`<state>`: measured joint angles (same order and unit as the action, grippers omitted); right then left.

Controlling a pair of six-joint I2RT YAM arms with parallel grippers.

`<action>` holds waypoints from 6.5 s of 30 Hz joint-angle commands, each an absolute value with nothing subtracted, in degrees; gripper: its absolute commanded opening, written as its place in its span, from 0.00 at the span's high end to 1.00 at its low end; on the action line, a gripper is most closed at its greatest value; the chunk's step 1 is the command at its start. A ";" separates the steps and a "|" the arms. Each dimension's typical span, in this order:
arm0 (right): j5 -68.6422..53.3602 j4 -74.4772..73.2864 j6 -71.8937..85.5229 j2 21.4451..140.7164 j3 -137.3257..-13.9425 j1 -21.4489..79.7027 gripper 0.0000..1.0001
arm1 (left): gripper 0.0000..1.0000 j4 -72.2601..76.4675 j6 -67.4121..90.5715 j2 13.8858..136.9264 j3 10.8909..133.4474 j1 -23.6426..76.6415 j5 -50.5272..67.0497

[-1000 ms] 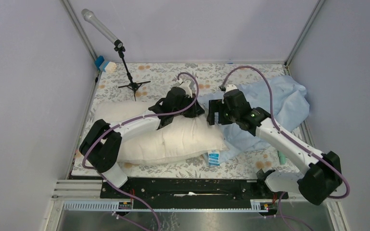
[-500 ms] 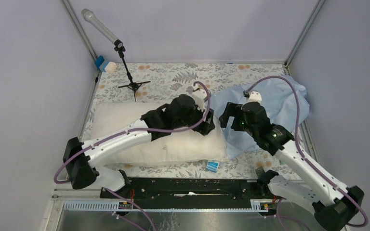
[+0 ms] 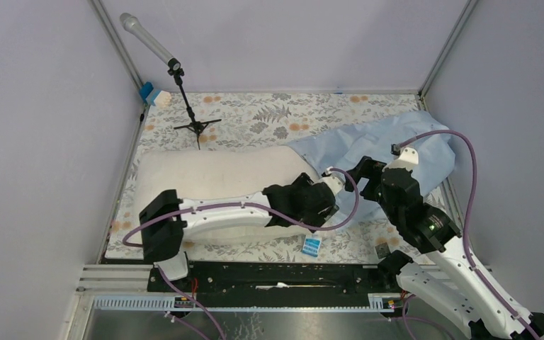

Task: Put the pillow into the pillowcase

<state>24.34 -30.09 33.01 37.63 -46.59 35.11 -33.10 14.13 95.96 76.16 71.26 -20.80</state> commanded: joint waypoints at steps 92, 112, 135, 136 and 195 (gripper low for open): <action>-2.00 -23.88 20.44 66.04 -68.06 35.55 0.49 | 0.48 -9.91 39.73 67.93 54.28 51.93 -7.52; 11.40 -22.22 15.50 91.06 -75.41 35.59 0.52 | 0.30 -14.85 29.43 77.14 55.73 35.22 -5.25; -2.06 -18.34 29.29 94.36 -88.55 45.17 1.00 | 1.00 -5.01 38.58 69.98 53.21 41.38 4.48; -1.80 -17.57 29.69 94.76 -87.68 45.22 1.00 | 1.00 -4.03 39.92 70.41 52.76 41.32 3.78; 19.67 -23.05 27.81 63.53 -52.34 45.87 0.15 | 1.00 -14.59 35.47 80.51 66.14 41.19 2.15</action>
